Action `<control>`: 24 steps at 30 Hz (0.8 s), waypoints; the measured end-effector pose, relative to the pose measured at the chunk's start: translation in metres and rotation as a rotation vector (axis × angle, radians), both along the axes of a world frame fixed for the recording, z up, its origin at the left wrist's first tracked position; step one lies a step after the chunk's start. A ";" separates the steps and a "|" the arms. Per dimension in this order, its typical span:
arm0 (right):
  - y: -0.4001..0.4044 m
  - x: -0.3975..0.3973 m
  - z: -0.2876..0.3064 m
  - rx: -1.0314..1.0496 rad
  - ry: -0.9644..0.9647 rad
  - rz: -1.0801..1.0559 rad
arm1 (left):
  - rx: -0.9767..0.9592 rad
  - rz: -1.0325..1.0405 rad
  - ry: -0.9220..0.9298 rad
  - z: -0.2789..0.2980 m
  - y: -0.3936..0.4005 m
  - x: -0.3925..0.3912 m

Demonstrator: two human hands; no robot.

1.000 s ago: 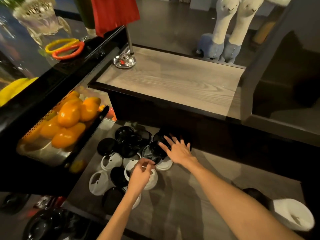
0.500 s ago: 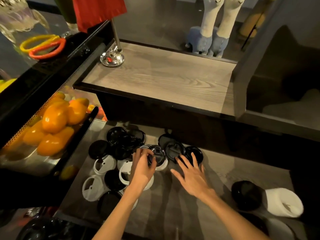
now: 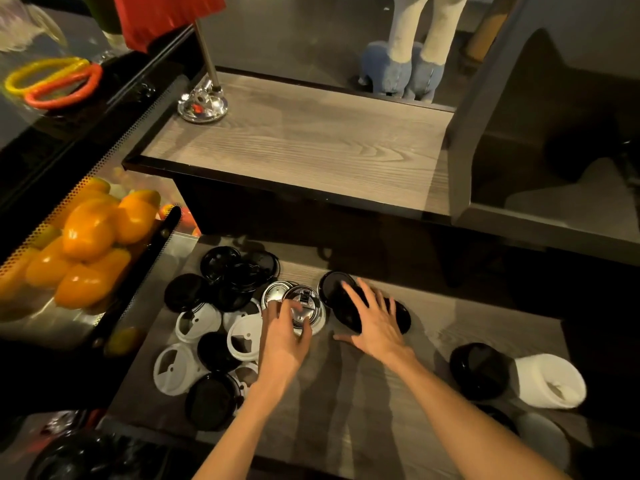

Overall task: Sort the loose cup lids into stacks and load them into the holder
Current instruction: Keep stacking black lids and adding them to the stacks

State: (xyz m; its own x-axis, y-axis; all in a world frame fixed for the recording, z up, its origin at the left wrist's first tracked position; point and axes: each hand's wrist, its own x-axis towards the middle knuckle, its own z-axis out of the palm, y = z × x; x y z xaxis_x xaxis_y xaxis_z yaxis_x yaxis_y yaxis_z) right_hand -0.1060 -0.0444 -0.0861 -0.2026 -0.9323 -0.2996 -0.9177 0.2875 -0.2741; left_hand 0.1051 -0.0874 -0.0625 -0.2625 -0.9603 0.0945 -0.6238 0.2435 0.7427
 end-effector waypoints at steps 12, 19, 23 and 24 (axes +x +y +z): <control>0.072 -0.020 -0.028 -0.240 0.167 0.056 | 0.140 -0.068 0.191 -0.007 0.062 -0.027; 0.077 -0.028 0.036 -0.362 -0.593 -0.418 | 0.532 0.142 0.476 0.005 0.071 -0.055; 0.093 -0.029 0.073 -0.192 -1.000 -0.483 | 1.151 0.222 0.941 0.033 0.066 -0.078; 0.095 -0.028 0.079 -0.141 -1.016 -0.439 | 1.280 0.157 1.027 0.037 0.066 -0.080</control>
State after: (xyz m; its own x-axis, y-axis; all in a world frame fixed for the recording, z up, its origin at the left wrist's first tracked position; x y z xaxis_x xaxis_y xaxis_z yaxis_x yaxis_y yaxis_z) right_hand -0.1336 0.0505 -0.0071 -0.2438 -0.8789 -0.4101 -0.0746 0.4386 -0.8956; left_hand 0.0250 -0.0210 -0.0252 -0.4932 -0.5562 -0.6689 0.2679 -0.8286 0.4916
